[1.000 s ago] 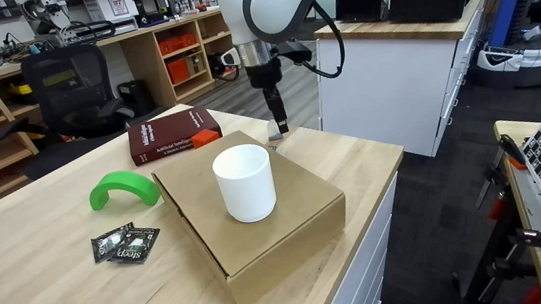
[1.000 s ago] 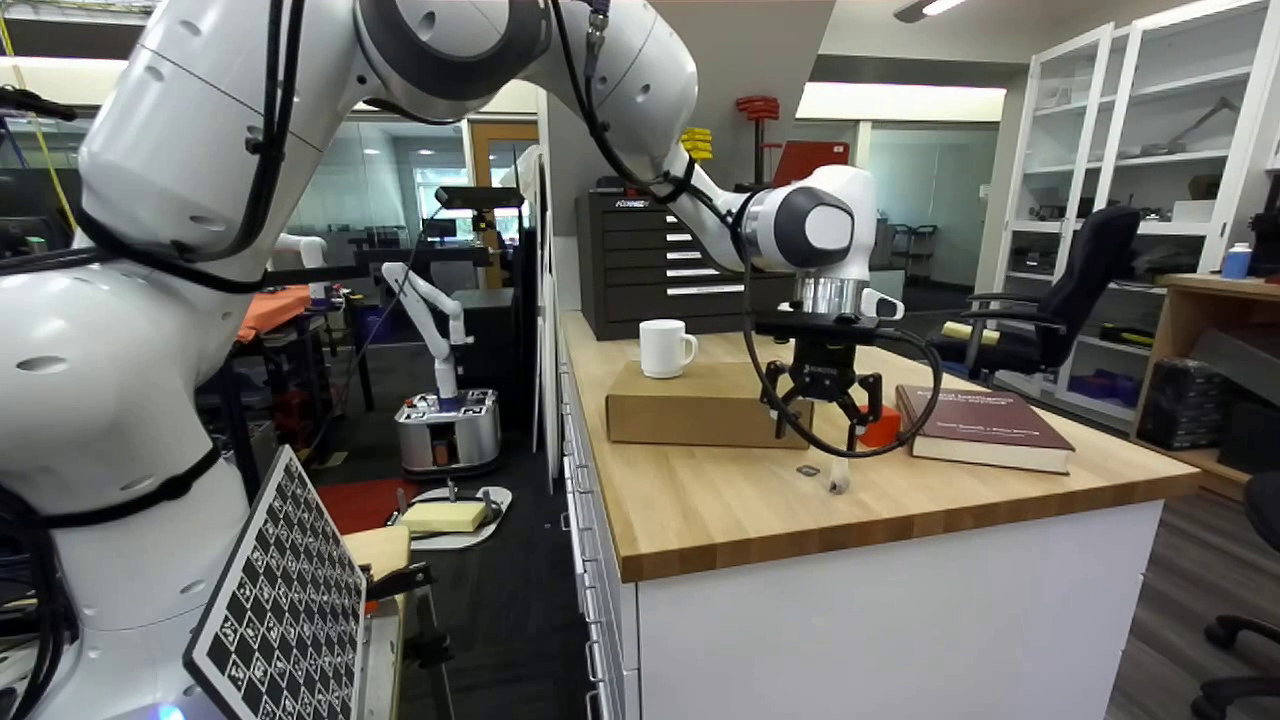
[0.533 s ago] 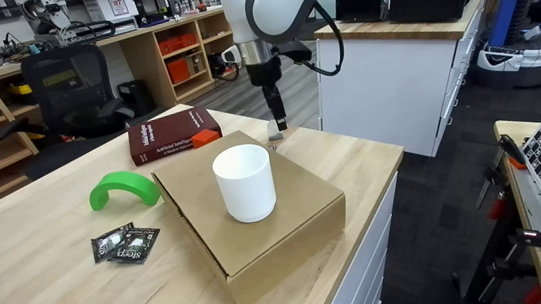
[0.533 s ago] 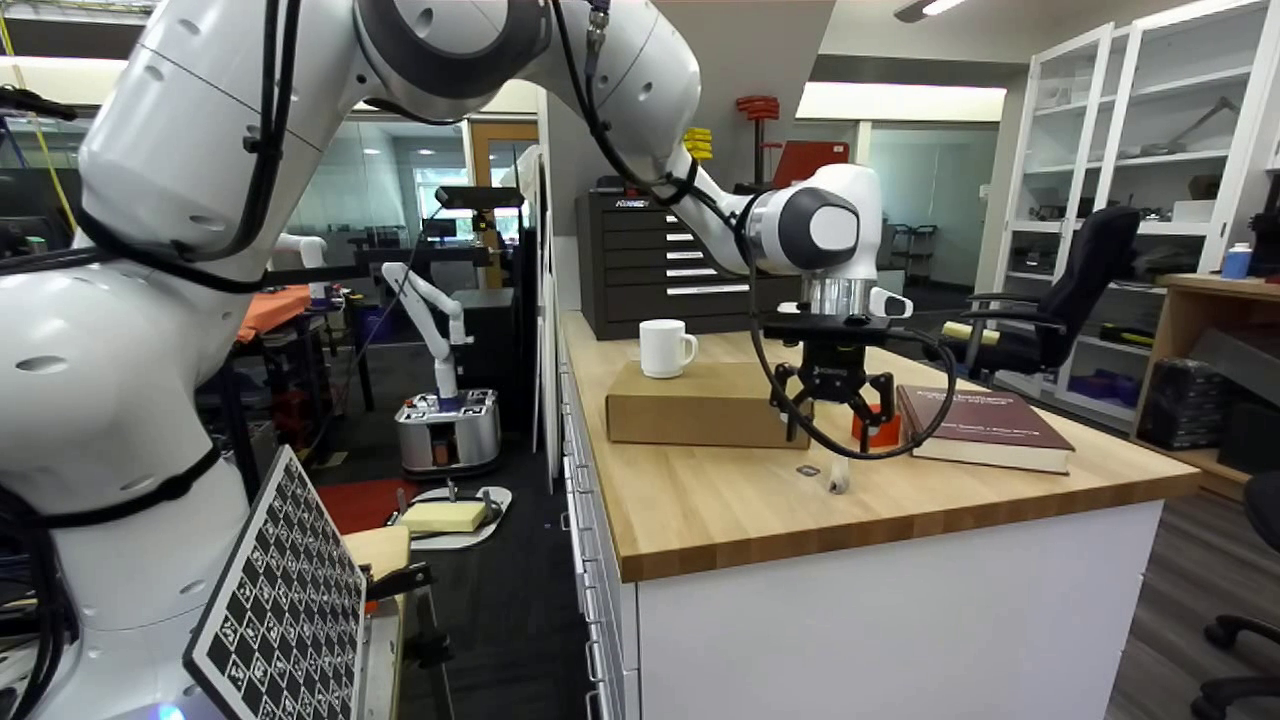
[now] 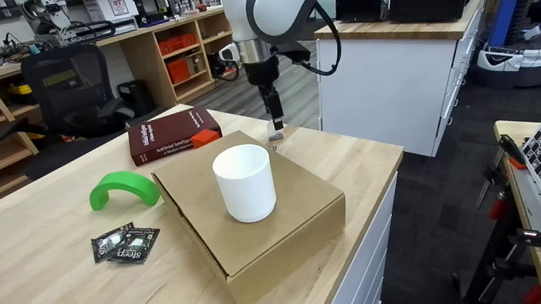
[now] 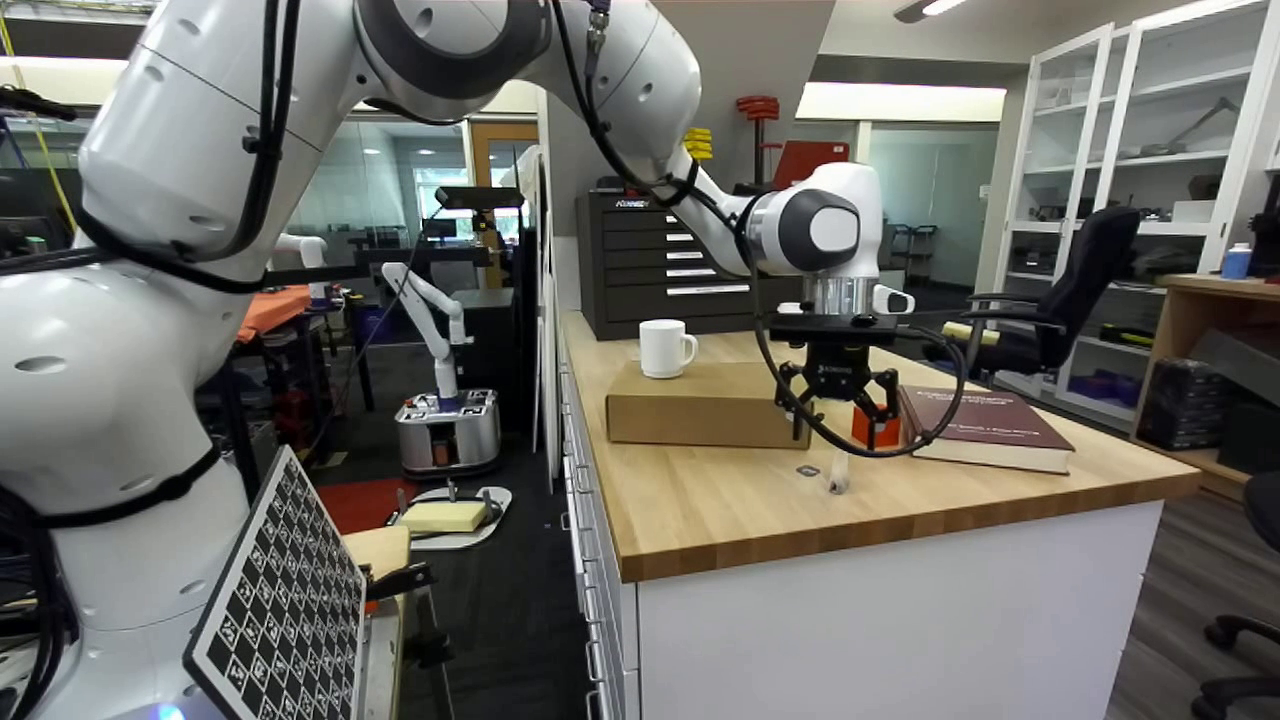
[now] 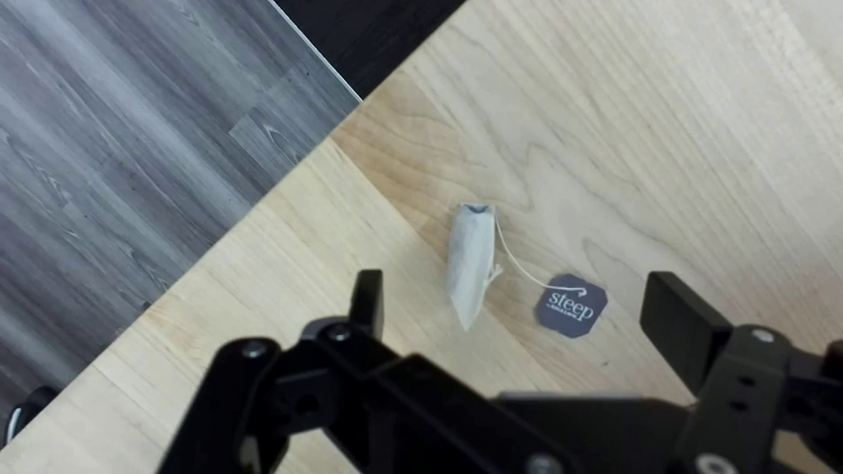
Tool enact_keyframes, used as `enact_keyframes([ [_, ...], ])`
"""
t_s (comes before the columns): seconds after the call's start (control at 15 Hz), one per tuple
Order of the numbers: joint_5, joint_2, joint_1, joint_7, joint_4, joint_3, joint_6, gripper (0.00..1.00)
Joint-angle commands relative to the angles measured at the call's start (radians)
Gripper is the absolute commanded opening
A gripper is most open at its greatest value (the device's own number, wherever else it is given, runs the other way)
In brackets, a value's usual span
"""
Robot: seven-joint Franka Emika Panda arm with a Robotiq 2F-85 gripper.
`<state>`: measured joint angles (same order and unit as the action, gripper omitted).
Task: Pick up the tea bag and put it in the mug cup
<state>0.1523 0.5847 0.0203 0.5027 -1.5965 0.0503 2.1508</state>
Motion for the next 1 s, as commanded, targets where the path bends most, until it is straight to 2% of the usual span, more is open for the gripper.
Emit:
enact_keyframes([
  [0.0,-0.001,-0.018,-0.039,0.037,-0.032,0.019,0.030,1.00],
  [0.6,-0.006,-0.019,-0.056,0.078,-0.031,0.023,0.013,1.00],
  [0.73,-0.009,-0.018,-0.061,0.085,-0.031,0.027,0.011,0.74],
  [0.93,-0.013,-0.019,-0.063,0.100,-0.029,0.028,0.006,0.53],
])
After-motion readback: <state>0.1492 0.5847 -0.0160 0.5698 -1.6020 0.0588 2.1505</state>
